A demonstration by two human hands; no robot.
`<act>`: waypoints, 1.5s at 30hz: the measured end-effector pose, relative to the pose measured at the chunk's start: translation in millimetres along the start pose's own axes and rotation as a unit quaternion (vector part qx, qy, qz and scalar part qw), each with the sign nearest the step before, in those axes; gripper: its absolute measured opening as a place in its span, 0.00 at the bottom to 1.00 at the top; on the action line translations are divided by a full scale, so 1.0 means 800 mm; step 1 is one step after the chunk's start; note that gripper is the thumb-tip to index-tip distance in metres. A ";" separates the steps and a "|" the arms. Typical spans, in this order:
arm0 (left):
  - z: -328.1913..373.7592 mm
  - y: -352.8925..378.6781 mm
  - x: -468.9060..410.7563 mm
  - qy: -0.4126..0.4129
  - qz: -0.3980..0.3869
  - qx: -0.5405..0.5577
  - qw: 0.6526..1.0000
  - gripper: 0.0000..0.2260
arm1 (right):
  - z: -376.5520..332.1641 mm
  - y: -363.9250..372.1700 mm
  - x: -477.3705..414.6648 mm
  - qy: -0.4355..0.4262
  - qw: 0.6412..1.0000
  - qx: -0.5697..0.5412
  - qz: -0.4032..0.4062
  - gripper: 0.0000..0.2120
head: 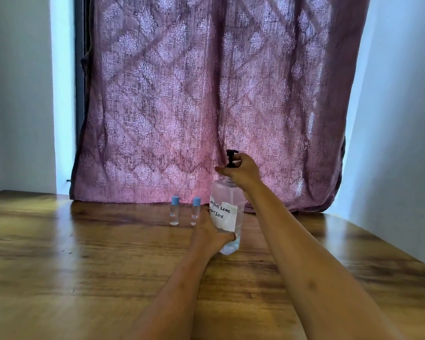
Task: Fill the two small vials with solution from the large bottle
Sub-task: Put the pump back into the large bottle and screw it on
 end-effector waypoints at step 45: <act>0.003 0.011 -0.002 -0.001 -0.027 -0.126 0.992 0.40 | 0.020 -0.017 0.002 -0.012 0.999 0.024 -0.044 0.24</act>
Point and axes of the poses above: each hand's wrist, its own x-axis away from the middle knuckle, its own y-axis out of the palm, z = x × y, the point moved 3 cm from there along -x, towards the middle knuckle, and after that the axes turned 3 degrees about -y, right-handed, at the moved point
